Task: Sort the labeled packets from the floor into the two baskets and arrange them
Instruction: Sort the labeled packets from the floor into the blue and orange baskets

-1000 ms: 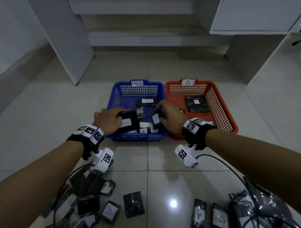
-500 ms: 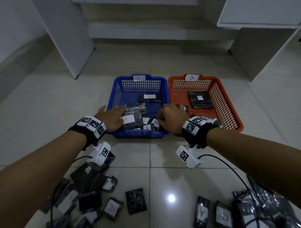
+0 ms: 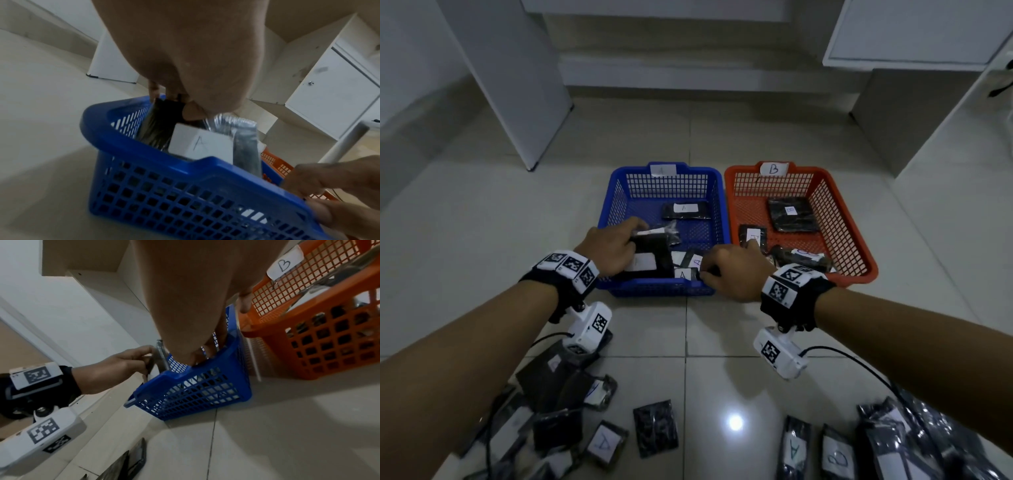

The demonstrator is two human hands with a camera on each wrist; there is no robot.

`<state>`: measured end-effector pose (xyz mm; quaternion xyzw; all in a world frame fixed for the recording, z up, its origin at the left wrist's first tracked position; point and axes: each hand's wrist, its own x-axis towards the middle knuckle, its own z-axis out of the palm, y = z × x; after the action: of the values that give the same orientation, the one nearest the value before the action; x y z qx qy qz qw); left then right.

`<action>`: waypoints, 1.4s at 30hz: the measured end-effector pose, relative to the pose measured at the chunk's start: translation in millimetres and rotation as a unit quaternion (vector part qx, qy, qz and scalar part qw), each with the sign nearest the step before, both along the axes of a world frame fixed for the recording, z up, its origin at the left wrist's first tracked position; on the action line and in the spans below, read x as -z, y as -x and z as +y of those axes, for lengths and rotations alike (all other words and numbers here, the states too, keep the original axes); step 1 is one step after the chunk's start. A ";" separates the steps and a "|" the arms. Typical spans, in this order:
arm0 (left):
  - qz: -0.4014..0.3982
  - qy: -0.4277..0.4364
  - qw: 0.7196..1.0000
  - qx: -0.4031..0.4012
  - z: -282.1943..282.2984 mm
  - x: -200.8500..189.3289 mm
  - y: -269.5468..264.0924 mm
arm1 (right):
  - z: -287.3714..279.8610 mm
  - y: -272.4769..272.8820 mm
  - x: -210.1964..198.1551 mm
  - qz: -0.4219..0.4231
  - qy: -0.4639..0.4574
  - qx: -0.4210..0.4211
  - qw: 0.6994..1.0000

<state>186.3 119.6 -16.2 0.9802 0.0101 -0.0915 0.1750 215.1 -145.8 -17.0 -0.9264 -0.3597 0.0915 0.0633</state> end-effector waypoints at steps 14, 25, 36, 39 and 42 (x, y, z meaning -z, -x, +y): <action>-0.188 0.139 0.972 -0.017 8.7 -13.5 63.2 | 9.9 52.7 15.0 -0.095 -0.171 -0.135 0.971; 0.118 0.008 0.990 0.081 62.2 37.3 192.7 | 99.0 137.5 60.6 0.225 -0.024 -0.145 0.963; 0.051 0.176 0.982 0.033 86.0 13.3 210.2 | 103.0 144.0 60.5 0.330 -0.129 -0.017 0.935; -0.002 0.200 0.980 0.017 81.5 2.0 219.2 | 96.9 140.0 53.5 0.372 -0.176 0.031 0.911; -0.057 0.230 0.971 -0.017 76.4 -8.8 228.9 | 92.6 142.3 42.4 0.420 -0.230 0.068 0.875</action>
<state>-42.6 196.0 -7.4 0.9169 -0.0042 -0.0324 0.3977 72.9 -53.1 -59.4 -0.7822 -0.2459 0.3826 0.4258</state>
